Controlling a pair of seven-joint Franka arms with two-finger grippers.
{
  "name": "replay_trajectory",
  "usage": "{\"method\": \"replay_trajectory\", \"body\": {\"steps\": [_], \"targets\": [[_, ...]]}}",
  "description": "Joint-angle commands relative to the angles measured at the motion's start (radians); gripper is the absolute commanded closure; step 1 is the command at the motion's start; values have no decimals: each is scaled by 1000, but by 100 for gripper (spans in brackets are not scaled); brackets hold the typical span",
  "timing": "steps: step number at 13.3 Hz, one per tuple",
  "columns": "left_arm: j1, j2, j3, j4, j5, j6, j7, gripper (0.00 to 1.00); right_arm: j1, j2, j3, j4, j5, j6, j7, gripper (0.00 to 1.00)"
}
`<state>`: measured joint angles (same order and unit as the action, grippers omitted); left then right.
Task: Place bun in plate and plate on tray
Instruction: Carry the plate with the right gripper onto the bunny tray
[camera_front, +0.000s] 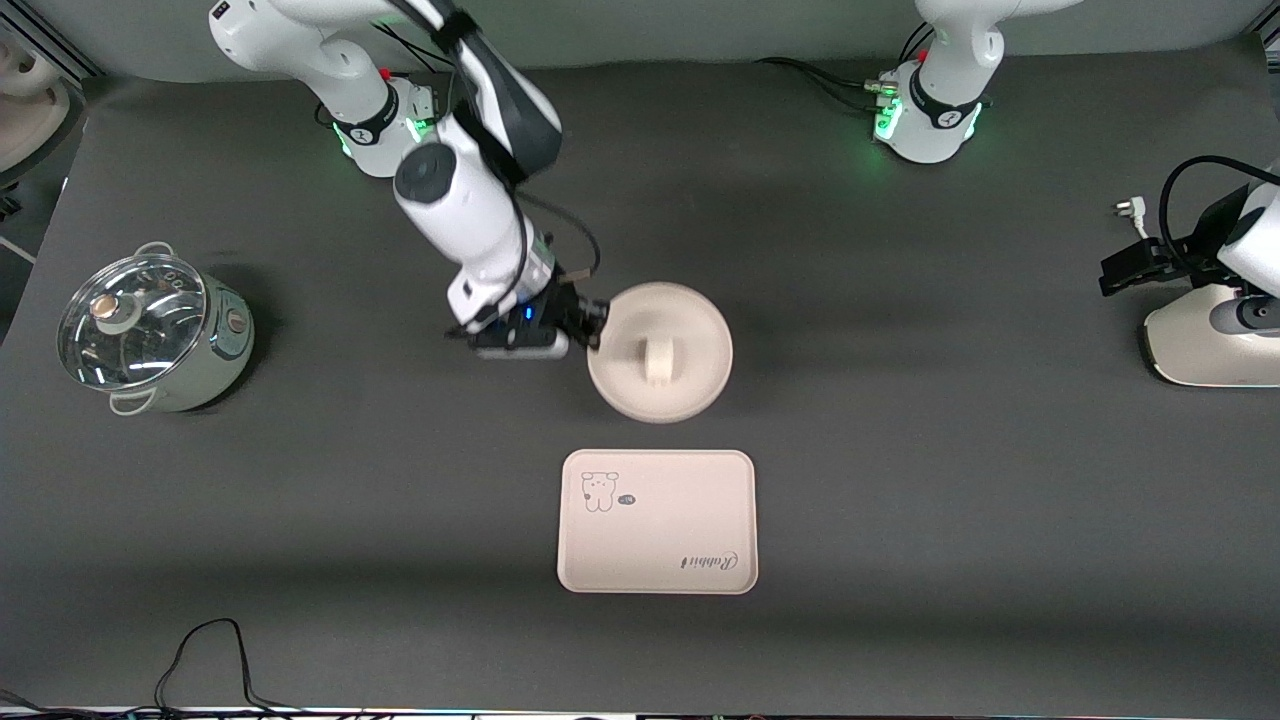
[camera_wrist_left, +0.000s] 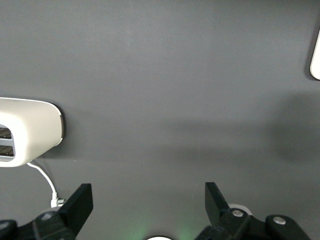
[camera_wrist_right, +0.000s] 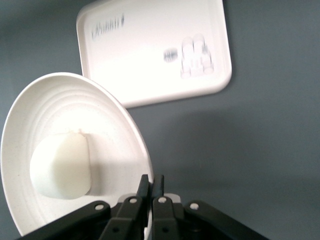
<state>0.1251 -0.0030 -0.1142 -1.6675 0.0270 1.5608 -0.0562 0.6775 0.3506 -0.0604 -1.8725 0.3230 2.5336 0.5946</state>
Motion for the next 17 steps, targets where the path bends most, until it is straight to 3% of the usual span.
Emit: {"method": "replay_trajectory", "body": {"steps": [1,5,7,17], "targets": [[-10,-28,5,-24,11,12,-4,0,-53,213,4,302,28,-50,-44,100],[-10,-28,5,-26,11,12,-4,0,-111,405,5,577,44,-56,-32,100],[-10,-25,5,-26,11,13,-4,0,-114,481,5,654,60,-62,-32,100],[-12,-23,4,-29,11,13,-4,0,-119,646,7,662,96,16,-21,100]]}}
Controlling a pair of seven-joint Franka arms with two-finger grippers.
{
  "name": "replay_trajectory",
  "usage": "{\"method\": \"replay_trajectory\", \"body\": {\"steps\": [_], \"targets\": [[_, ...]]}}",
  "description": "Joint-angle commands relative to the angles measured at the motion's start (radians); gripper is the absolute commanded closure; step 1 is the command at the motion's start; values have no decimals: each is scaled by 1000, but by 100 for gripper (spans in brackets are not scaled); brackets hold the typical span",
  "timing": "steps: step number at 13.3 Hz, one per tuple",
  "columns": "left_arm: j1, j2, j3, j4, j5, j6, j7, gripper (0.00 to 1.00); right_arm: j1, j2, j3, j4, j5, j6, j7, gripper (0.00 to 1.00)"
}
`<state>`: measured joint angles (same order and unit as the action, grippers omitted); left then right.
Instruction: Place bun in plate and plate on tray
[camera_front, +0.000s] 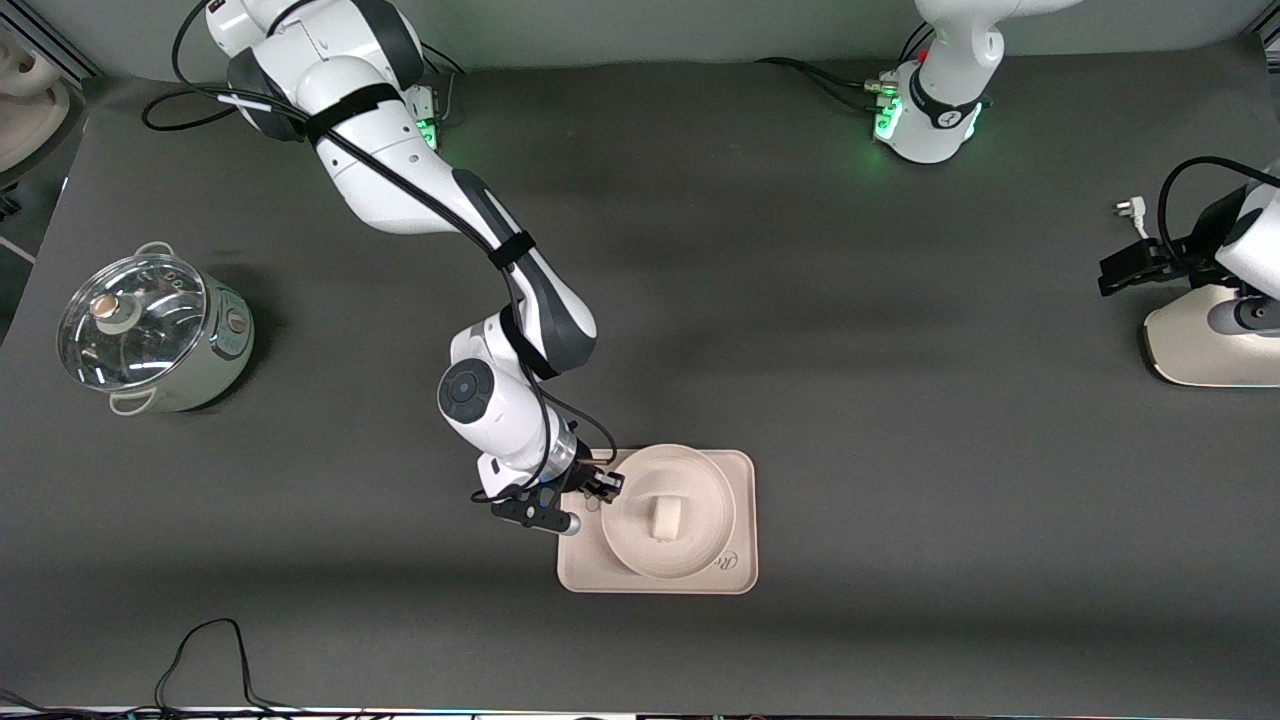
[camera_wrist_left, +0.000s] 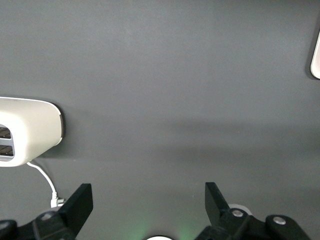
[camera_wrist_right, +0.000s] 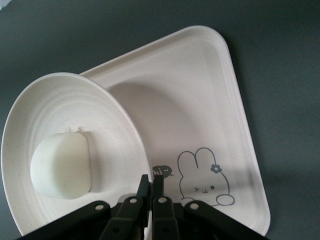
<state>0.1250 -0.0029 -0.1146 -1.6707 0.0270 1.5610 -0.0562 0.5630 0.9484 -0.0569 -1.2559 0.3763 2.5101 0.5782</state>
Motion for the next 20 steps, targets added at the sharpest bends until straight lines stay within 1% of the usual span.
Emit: {"method": "replay_trajectory", "body": {"steps": [1,5,6,7,9,10,11,12,15,17,18,20], "targets": [[-12,-23,4,-26,11,13,-4,0,-3,64,3,46,44,70,-4,100],[-10,-25,4,-26,11,13,-4,0,-3,75,3,41,44,87,-15,100],[-10,-25,4,-26,11,13,-4,0,-3,75,3,41,44,87,-14,58],[-10,-25,4,-26,11,13,-4,0,-3,73,3,41,44,87,-9,1],[-10,-25,4,-26,11,13,-4,0,-3,55,3,41,47,79,-8,0],[-10,-25,4,-26,11,11,-4,0,-3,24,2,36,47,64,-8,0],[-10,-25,6,-24,11,11,-4,0,-5,-23,-1,12,47,5,-8,0],[-10,-25,6,-26,11,11,-4,0,-9,-83,-4,4,46,-92,-8,0],[-12,-26,4,-24,11,10,-4,0,-70,-241,-6,4,30,-389,-21,0],[-12,-28,4,-24,11,8,-4,0,-130,-363,-3,-17,6,-570,-61,0],[-12,-28,4,-24,11,8,-4,0,-164,-432,3,-43,-14,-647,-127,0],[-16,-26,4,-26,11,8,-5,0,-236,-581,5,-141,-30,-765,-265,0]]}}
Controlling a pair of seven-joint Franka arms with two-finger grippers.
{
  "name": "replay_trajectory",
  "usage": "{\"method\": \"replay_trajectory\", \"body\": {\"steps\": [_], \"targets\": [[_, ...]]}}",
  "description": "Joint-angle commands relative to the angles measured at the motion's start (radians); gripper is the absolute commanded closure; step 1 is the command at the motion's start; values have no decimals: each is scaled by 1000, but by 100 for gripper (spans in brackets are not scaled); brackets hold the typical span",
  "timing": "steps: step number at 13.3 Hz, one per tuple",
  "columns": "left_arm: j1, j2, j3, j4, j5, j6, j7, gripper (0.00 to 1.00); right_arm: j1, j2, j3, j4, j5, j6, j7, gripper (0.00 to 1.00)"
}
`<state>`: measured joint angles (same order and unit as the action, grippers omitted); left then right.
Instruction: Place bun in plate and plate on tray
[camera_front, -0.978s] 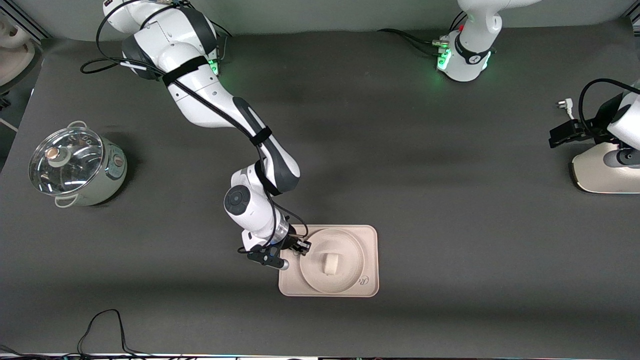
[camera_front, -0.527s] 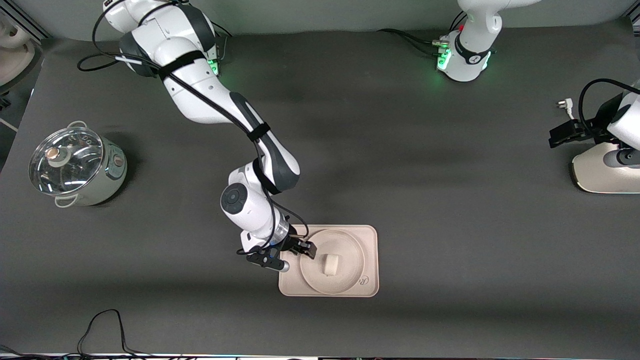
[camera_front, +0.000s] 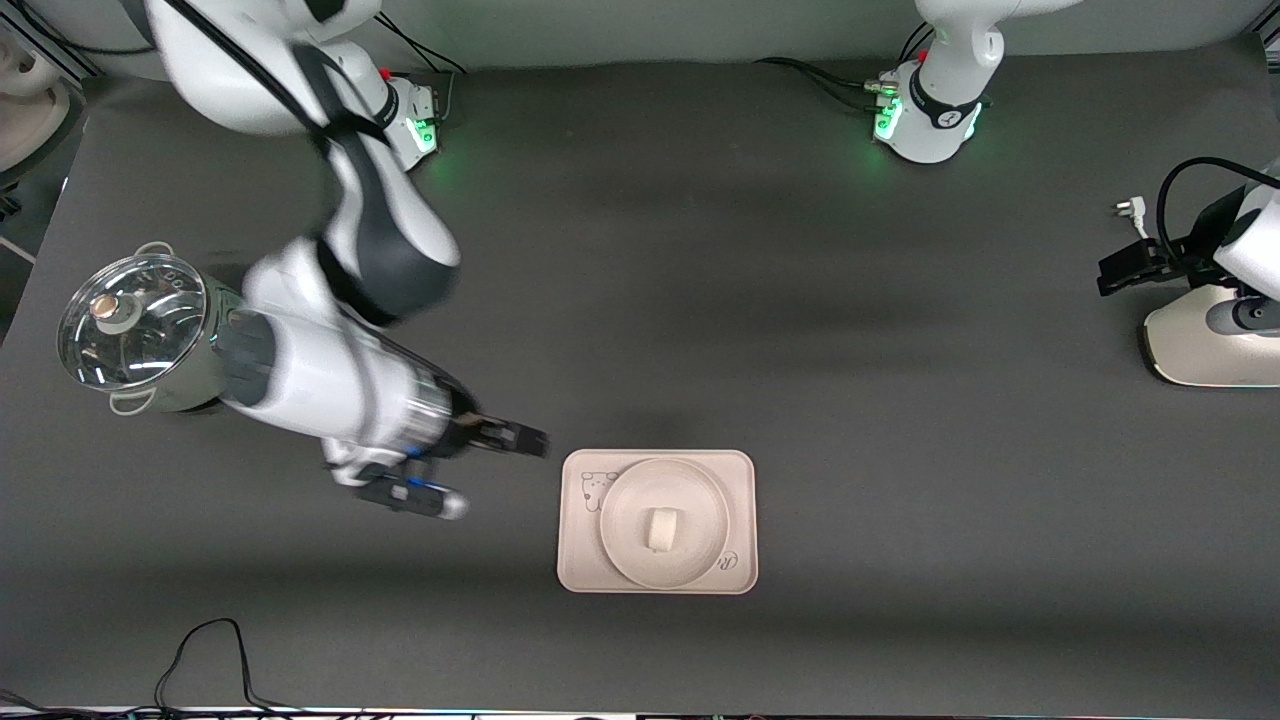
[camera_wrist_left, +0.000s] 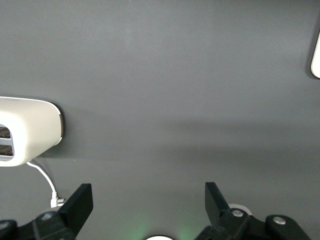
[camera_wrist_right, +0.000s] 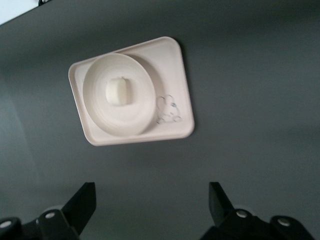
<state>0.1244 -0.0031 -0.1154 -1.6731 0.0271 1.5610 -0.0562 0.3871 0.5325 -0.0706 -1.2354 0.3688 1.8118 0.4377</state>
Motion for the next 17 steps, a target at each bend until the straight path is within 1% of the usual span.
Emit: {"method": "replay_trajectory", "body": {"steps": [1,2,3,4,5,8,10,13,14,16,17], "targets": [[-16,-26,5,-24,11,10,-5,0,-94,-242,20,-215,-37,-109,-172,0],[-16,-26,5,-24,11,10,-5,0,-124,-306,32,-255,-103,-133,-210,0],[-16,-25,5,-24,11,11,-5,0,-169,-356,70,-272,-184,-164,-264,0],[-16,-25,5,-24,11,13,-5,0,-232,-393,112,-280,-244,-213,-324,0],[-16,-23,5,-24,11,13,-5,0,-264,-414,118,-280,-276,-245,-362,0],[-16,-23,5,-31,11,19,-5,0,-335,-463,112,-280,-347,-304,-485,0],[-16,-23,5,-33,11,19,-5,0,-333,-474,50,-277,-366,-316,-501,0],[-17,-23,5,-33,11,19,-7,0,-332,-486,-18,-279,-367,-333,-537,0],[-17,-24,5,-37,10,19,-7,0,-330,-486,-34,-279,-370,-335,-539,0],[-20,-26,3,-40,13,40,-7,0,-329,-485,-37,-279,-378,-333,-528,0],[-38,-23,-4,-39,37,48,-10,0,-327,-488,-37,-280,-381,-335,-527,0]]}}
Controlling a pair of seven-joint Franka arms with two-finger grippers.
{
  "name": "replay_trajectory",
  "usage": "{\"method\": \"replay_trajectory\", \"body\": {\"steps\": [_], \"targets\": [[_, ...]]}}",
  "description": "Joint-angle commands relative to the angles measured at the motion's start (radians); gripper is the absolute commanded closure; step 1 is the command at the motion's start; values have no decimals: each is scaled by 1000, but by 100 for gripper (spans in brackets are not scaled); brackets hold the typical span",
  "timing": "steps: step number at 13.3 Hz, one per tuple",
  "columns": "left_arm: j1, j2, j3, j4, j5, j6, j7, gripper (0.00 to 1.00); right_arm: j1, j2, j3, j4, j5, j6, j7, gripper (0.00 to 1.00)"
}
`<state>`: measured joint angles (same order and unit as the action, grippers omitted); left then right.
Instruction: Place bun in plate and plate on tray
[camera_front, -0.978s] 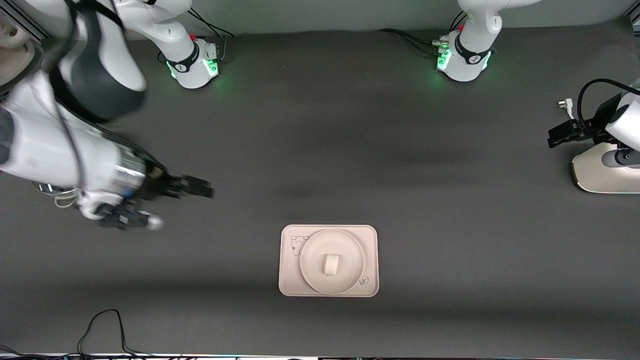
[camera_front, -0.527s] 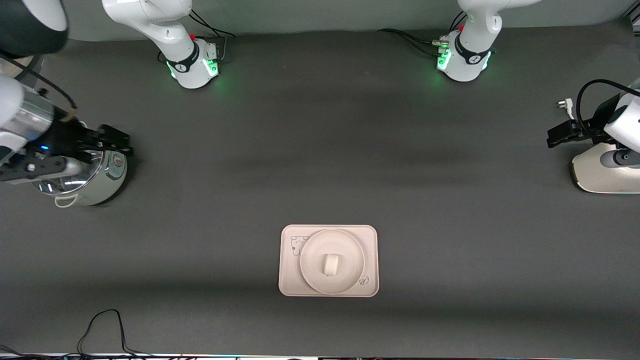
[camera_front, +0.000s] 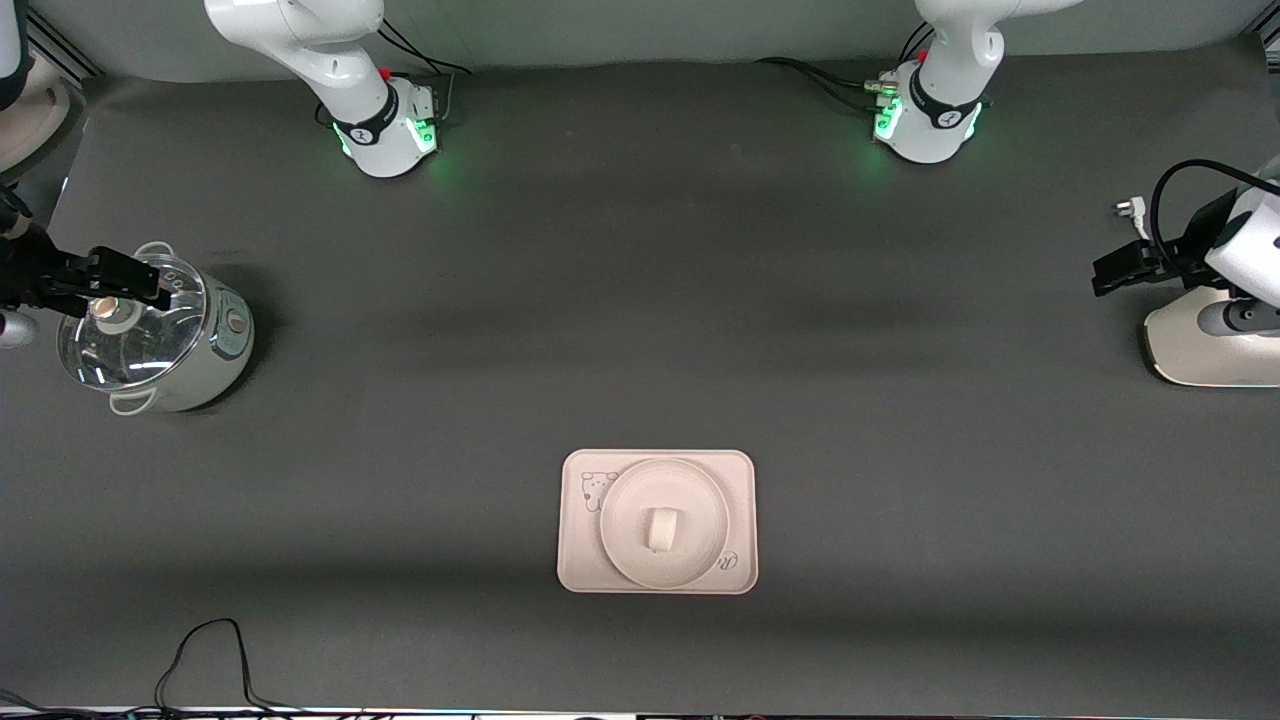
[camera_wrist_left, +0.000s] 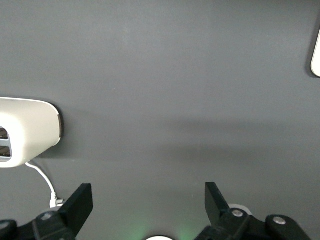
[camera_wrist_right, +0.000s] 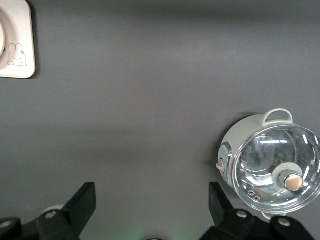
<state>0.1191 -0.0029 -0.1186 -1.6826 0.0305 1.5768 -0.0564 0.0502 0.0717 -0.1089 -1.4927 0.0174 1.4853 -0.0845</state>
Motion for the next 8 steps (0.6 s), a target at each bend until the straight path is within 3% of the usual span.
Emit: {"method": "replay_trajectory", "body": {"steps": [1,8], "targets": [[-47,-23,-6,-29,70,34,-20,0,8,-27,0,-24,-30,-8,-4,0],[-30,-19,-1,14,37,17,-49,0,10,-27,-2,-27,-31,-8,5,0]]}}
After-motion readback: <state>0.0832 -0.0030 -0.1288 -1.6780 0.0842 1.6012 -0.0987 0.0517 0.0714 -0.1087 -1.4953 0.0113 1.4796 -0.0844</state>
